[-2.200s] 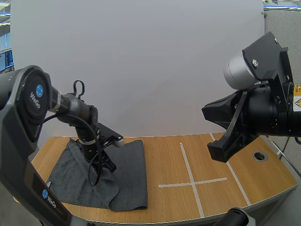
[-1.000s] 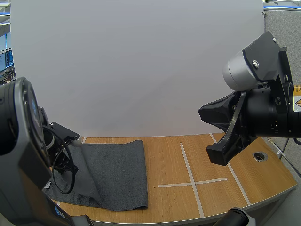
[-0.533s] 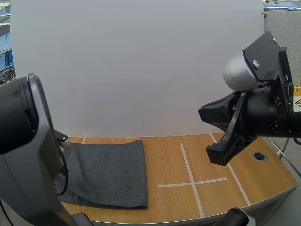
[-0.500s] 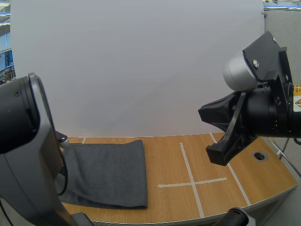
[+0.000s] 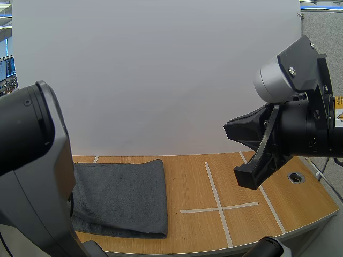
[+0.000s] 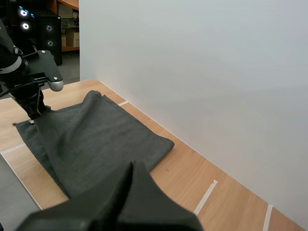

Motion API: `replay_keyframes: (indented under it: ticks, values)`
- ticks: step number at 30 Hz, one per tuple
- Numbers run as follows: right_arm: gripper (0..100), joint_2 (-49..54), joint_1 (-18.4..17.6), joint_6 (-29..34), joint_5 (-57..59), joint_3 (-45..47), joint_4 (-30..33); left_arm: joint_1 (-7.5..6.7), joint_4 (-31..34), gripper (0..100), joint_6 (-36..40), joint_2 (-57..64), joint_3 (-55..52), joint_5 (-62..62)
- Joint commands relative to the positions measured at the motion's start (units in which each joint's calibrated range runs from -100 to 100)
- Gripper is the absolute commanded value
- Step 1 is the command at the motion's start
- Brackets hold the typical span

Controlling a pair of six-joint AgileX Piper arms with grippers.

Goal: Fold the towel

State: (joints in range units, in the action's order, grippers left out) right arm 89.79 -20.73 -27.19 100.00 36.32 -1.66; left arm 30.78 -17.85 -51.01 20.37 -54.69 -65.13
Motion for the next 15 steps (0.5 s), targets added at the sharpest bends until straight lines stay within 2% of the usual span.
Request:
replay_keyframes:
  ticks: [1, 3, 7, 9, 11, 15]
  values:
    - [0, 0.35, 0.24, -0.39, 0.0, 0.1, -0.18, 0.11, -2.66, 8, -1.3, 0.49, -0.34, -2.42]
    - [0, 0.35, 0.24, -0.39, 0.0, 0.1, -0.18, 0.11, -2.66, 22, -1.3, 0.49, -0.34, -2.42]
    - [0, 0.35, 0.24, -0.39, 0.0, 0.1, -0.18, 0.11, -2.66, 61, -1.3, 0.49, -0.34, -2.42]
    - [0, 0.35, 0.24, -0.39, 0.0, 0.1, -0.18, 0.11, -2.66, 76, -1.3, 0.49, -0.34, -2.42]
    - [0, 0.35, 0.24, -0.39, 0.0, 0.1, -0.18, 0.11, -2.66, 82, -1.3, 0.49, -0.34, -2.42]
    - [0, 0.35, 0.24, -0.39, 0.0, 0.1, -0.18, 0.11, -2.66, 82, -2.02, 0.49, -0.34, -2.04]
